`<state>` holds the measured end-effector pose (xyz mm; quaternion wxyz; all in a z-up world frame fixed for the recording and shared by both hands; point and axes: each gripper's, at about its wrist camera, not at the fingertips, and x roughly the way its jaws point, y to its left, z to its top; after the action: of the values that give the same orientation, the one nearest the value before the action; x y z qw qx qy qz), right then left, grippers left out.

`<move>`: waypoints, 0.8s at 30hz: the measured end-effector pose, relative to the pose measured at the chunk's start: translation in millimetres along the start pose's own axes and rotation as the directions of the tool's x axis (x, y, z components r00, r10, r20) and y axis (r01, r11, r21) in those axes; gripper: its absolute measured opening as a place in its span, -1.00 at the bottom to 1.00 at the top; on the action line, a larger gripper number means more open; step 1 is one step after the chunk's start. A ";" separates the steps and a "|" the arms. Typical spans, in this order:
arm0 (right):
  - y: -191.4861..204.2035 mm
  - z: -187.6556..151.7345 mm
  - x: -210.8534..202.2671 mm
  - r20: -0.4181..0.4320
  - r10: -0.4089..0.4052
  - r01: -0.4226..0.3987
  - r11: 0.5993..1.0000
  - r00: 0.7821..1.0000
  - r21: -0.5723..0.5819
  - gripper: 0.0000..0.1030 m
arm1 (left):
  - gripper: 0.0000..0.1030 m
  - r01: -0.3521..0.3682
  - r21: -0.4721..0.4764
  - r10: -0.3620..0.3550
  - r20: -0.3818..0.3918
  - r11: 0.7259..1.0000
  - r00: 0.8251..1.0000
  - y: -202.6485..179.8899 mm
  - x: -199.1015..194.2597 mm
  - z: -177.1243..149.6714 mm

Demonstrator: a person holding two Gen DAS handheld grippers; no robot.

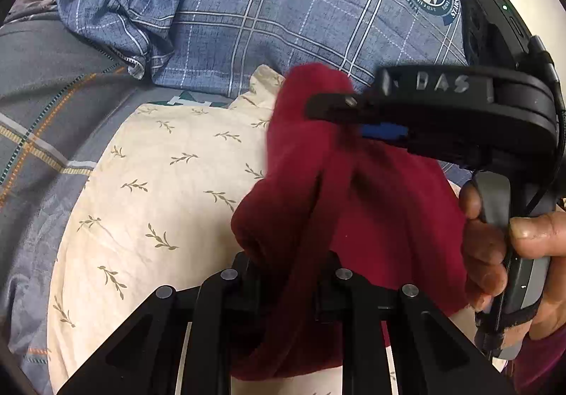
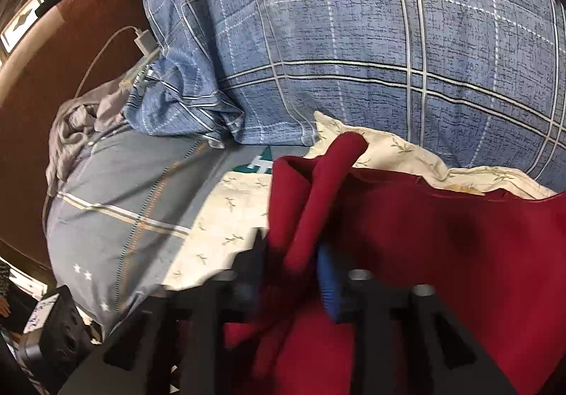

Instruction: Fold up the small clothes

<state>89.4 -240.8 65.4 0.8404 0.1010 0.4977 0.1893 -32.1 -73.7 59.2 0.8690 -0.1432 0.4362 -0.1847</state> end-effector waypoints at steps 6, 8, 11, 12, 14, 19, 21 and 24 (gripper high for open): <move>24.3 -2.2 21.0 -0.057 -0.020 0.015 0.997 0.998 -0.076 0.41 | -0.67 -0.001 0.010 0.001 0.007 1.000 1.000 -0.3 -3.0 -2.3; 25.5 -2.4 34.7 -0.082 -0.024 0.020 0.998 0.996 -0.055 0.41 | -0.67 -0.004 0.014 0.004 0.006 1.000 1.000 -0.5 -2.8 -3.2; 27.5 -4.0 56.3 -0.121 -0.044 0.037 0.998 0.992 -0.055 0.27 | -0.67 -0.004 0.011 0.004 0.000 1.000 1.000 1.1 -0.6 -3.1; 29.8 -5.5 60.9 -0.117 -0.085 0.075 0.993 0.989 -0.089 0.13 | -0.67 -0.006 0.010 0.006 -0.002 1.000 1.000 1.4 0.1 -3.0; 31.8 -7.9 62.6 -0.101 -0.142 0.127 0.982 0.985 -0.138 -0.35 | -0.66 -0.003 0.008 0.003 -0.008 1.000 1.000 3.5 1.1 -2.7; 18.3 -11.9 42.7 -0.054 -0.108 0.100 0.986 0.993 -0.131 -0.64 | 0.12 -0.015 -0.014 0.015 -0.004 1.000 1.000 9.0 -0.6 -1.0; 9.0 -11.9 35.0 -0.043 -0.081 0.076 0.992 0.996 -0.102 -0.64 | 0.31 -0.029 -0.023 0.030 0.006 0.999 1.000 10.5 -1.2 -1.5; -0.8 -11.7 29.9 -0.039 -0.042 0.040 0.998 0.998 -0.058 -0.64 | 0.36 -0.028 -0.027 0.028 -0.003 0.999 1.000 9.9 2.9 -3.1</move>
<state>92.3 -229.2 35.6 0.8364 0.0631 0.5109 0.1882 -31.1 -66.5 51.3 0.8690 -0.1484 0.4417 -0.1666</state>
